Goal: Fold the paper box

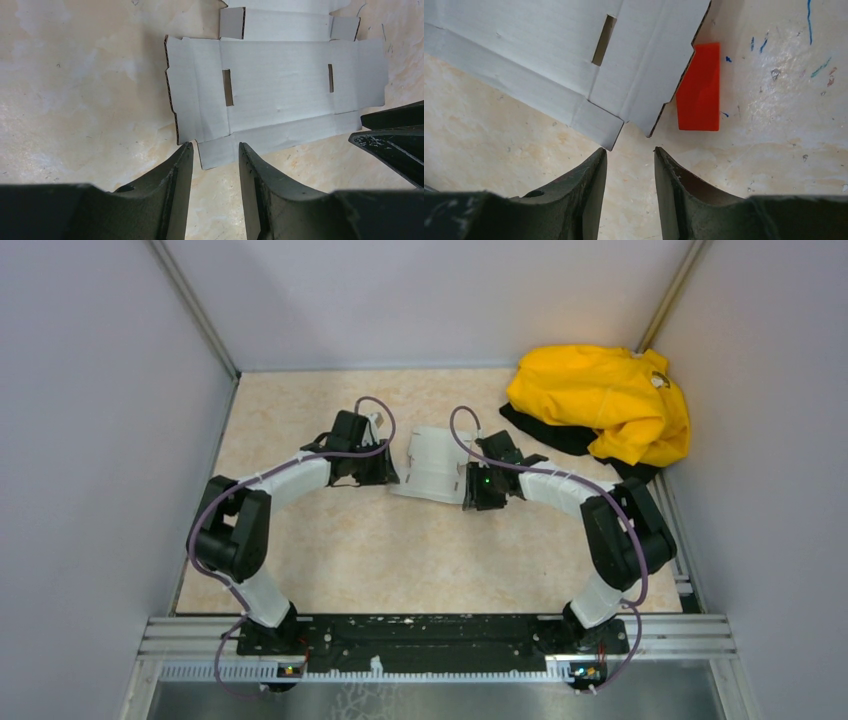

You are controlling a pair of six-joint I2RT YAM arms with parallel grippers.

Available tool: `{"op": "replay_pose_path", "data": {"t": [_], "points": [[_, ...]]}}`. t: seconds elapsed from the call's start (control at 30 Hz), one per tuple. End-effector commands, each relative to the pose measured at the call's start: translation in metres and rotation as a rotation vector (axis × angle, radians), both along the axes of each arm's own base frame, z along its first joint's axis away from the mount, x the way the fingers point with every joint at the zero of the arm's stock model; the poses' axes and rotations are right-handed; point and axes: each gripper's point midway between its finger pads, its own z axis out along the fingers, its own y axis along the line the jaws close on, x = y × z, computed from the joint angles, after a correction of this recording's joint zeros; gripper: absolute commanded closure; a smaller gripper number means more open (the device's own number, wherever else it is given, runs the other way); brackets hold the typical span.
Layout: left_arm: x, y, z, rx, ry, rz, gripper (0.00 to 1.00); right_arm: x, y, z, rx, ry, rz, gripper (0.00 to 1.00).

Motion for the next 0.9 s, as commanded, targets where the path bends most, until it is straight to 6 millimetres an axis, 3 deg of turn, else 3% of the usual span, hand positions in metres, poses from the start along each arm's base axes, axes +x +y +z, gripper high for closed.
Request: {"op": "replay_pose_path", "data": {"t": [0.0, 0.2, 0.3, 0.43, 0.53, 0.87], "points": [[0.004, 0.002, 0.002, 0.007, -0.011, 0.015, 0.55, 0.014, 0.019, 0.038, 0.105, -0.124, -0.006, 0.6], [-0.001, -0.006, 0.051, -0.076, -0.045, 0.006, 0.55, 0.016, 0.026, 0.063, 0.15, -0.151, 0.008, 0.6], [0.003, -0.02, 0.081, -0.15, -0.089, -0.016, 0.55, 0.019, 0.025, 0.064, 0.144, -0.158, 0.002, 0.6], [0.014, -0.039, 0.099, -0.184, -0.105, -0.046, 0.56, 0.021, 0.026, 0.059, 0.136, -0.149, 0.0, 0.6], [0.023, -0.058, 0.097, -0.187, -0.105, -0.072, 0.58, 0.023, 0.025, 0.054, 0.125, -0.145, -0.002, 0.6], [0.022, -0.095, 0.031, -0.158, 0.008, -0.139, 0.74, 0.025, 0.023, 0.051, 0.108, -0.144, -0.015, 0.65]]}}
